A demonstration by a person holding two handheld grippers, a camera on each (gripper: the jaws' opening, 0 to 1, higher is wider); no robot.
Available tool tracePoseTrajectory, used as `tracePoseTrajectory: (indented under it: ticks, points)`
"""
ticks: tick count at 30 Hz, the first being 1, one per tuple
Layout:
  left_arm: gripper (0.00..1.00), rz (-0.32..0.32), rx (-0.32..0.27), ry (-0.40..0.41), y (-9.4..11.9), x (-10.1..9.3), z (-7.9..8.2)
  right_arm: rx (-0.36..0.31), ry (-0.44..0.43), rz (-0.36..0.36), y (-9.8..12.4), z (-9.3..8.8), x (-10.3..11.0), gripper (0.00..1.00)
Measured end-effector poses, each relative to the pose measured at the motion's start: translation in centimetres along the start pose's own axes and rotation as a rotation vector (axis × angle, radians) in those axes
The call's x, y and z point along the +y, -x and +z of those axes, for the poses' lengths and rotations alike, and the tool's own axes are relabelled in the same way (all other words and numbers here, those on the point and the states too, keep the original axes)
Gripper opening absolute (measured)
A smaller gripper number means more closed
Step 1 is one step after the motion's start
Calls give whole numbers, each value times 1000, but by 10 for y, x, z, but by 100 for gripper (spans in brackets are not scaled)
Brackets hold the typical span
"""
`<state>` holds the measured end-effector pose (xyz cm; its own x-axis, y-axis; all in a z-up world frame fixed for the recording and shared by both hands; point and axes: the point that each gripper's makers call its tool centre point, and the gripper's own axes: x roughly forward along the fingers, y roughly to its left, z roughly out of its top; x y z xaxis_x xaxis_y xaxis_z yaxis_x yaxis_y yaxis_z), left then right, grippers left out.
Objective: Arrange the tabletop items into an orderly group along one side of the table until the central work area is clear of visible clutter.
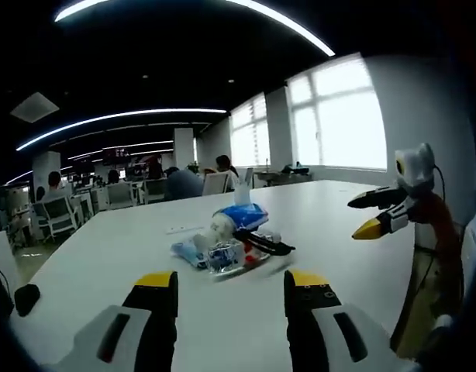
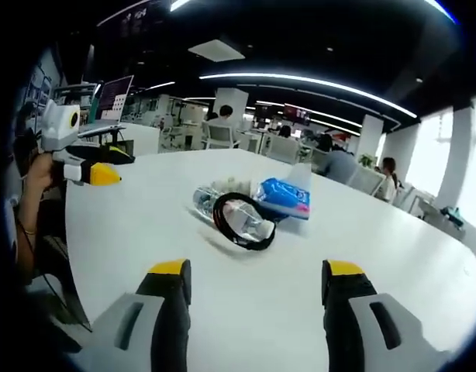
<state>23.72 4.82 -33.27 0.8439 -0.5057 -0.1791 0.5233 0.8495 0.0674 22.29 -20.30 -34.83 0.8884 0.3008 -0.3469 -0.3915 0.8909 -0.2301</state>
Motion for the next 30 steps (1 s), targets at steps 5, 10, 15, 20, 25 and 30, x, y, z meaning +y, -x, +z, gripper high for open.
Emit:
tracePoseTrajectory:
  ticks: [5, 10, 15, 20, 25, 30]
  points:
    - [54, -26, 0, 5, -10, -5, 4, -8, -8, 24, -11, 7, 2, 65]
    - [54, -48, -3, 5, -20, -10, 8, -24, 32, 49, -21, 14, 6, 65]
    - [54, -57, 2, 1, -30, -13, 12, -18, 55, 79, -31, 16, 10, 64]
    - [54, -77, 14, -19, -41, -18, 18, -4, 46, 105, -41, 14, 11, 64]
    - [54, -84, 22, -19, -46, -20, 18, -2, 46, 121, -44, 14, 13, 63]
    - [54, -103, 33, -10, -56, -24, 19, -10, 61, 161, -52, 19, 18, 61]
